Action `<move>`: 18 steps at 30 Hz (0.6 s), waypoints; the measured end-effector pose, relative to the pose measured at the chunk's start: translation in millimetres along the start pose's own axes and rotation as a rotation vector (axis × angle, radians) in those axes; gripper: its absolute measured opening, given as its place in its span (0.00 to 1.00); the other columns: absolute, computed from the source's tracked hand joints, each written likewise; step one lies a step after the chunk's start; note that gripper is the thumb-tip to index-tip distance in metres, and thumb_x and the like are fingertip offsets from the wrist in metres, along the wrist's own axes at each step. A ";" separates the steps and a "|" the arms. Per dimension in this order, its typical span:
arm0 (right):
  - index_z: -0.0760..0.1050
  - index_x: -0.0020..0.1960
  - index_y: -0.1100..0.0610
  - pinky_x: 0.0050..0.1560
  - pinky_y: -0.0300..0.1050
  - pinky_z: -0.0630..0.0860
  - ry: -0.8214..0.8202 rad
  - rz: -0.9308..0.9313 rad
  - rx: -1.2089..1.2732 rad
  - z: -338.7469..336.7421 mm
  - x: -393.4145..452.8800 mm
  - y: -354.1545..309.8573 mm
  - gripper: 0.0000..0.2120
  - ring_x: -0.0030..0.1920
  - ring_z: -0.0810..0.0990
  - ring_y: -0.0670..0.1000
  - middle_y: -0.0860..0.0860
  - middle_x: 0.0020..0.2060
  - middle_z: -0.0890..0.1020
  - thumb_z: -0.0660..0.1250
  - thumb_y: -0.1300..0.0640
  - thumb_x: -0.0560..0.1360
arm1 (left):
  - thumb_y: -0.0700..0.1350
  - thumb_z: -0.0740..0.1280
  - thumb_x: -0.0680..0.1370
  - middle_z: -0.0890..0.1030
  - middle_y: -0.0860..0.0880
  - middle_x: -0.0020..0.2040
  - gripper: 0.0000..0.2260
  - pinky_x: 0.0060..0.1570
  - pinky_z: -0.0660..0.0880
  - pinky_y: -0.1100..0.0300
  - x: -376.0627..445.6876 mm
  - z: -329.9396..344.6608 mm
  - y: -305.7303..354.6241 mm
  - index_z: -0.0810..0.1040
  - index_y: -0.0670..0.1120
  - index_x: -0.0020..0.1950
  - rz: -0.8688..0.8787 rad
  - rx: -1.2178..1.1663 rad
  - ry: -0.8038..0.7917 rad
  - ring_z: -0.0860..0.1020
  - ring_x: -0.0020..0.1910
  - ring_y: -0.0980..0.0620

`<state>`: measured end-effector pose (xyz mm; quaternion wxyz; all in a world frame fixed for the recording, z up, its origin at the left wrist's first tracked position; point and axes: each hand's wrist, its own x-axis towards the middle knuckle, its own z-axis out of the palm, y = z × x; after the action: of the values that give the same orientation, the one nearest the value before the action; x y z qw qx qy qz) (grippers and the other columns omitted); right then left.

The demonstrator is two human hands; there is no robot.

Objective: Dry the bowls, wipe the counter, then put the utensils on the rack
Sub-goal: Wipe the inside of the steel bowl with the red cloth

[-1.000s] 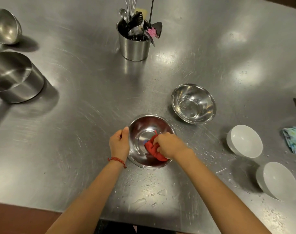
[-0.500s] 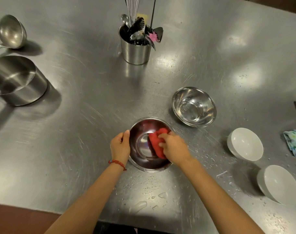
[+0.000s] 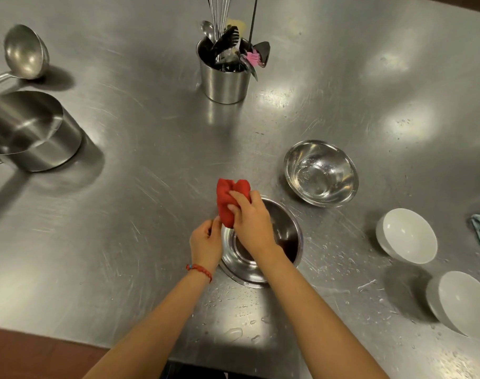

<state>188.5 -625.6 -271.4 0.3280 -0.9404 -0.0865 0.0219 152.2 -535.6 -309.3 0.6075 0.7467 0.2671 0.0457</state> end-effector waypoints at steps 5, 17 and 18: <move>0.69 0.64 0.55 0.49 0.48 0.68 0.066 0.230 -0.109 -27.5 13.5 21.4 0.15 0.55 0.72 0.60 0.57 0.57 0.70 0.57 0.58 0.78 | 0.43 0.63 0.77 0.63 0.50 0.24 0.20 0.28 0.61 0.60 -2.3 0.8 1.5 0.62 0.47 0.26 -0.028 -0.044 0.011 0.61 0.26 0.55; 0.74 0.63 0.56 0.51 0.39 0.65 0.094 0.390 -0.025 -75.0 -80.0 60.0 0.15 0.51 0.75 0.59 0.61 0.54 0.75 0.63 0.57 0.77 | 0.45 0.61 0.78 0.62 0.50 0.25 0.21 0.26 0.60 0.66 -19.5 3.0 2.8 0.62 0.47 0.26 -0.049 -0.064 0.087 0.60 0.26 0.55; 0.74 0.63 0.56 0.50 0.39 0.64 0.097 0.393 -0.008 -75.0 -89.1 58.0 0.15 0.52 0.76 0.60 0.61 0.54 0.76 0.63 0.58 0.77 | 0.45 0.61 0.78 0.61 0.50 0.25 0.21 0.25 0.59 0.66 -20.4 3.1 3.0 0.61 0.47 0.26 -0.056 -0.069 0.096 0.59 0.27 0.55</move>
<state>116.7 -732.1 -249.9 0.3177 -0.9404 0.1144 0.0396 137.1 -548.0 -302.1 0.6206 0.7143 0.3150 0.0735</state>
